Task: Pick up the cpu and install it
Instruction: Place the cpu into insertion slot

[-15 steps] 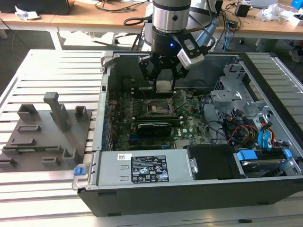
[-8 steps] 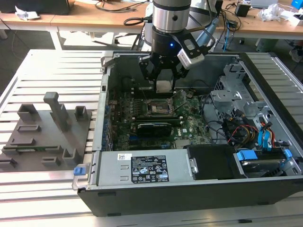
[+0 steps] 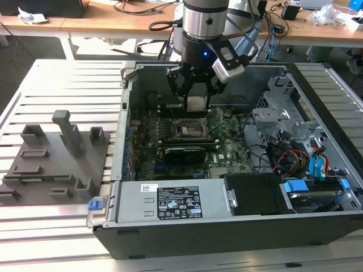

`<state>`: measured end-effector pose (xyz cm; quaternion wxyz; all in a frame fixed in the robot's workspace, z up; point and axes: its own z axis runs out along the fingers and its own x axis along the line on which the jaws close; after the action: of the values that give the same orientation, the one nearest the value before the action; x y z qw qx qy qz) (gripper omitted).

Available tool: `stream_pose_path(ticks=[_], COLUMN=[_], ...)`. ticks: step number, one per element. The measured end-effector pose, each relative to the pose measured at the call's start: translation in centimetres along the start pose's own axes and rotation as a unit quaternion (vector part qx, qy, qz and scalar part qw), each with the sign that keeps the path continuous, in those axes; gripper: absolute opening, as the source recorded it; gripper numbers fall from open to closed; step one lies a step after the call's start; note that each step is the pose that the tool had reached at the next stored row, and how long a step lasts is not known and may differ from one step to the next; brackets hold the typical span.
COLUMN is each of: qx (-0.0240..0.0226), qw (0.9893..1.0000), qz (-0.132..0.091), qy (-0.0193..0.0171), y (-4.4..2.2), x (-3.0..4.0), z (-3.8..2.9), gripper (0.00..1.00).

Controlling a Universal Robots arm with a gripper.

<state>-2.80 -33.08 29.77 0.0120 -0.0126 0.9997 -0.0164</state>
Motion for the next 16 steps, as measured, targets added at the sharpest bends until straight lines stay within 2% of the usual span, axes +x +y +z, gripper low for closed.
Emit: stream_pose_path(ticks=[2, 4, 5, 7, 10, 16], qx=[0.0008, 0.0014, 0.0019, 0.0024, 0.0027, 0.0036], qw=[0.9999, 0.9995, 0.9987, 0.9972, 0.9961, 0.9922], qz=[0.011, 0.032, 0.051, 0.074, 0.089, 0.124], qy=[0.0003, 0.0011, 0.0017, 0.0025, 0.003, 0.0042], y=[0.0, 0.0, 0.0, 0.0, 0.0, 0.0], x=[0.0, 0.01, 0.01, 0.0, 0.0, 0.0], z=[0.0, 0.0, 0.0, 0.0, 0.0, 0.0], gripper=[0.55, 0.55, 0.55, 0.55, 0.55, 0.55])
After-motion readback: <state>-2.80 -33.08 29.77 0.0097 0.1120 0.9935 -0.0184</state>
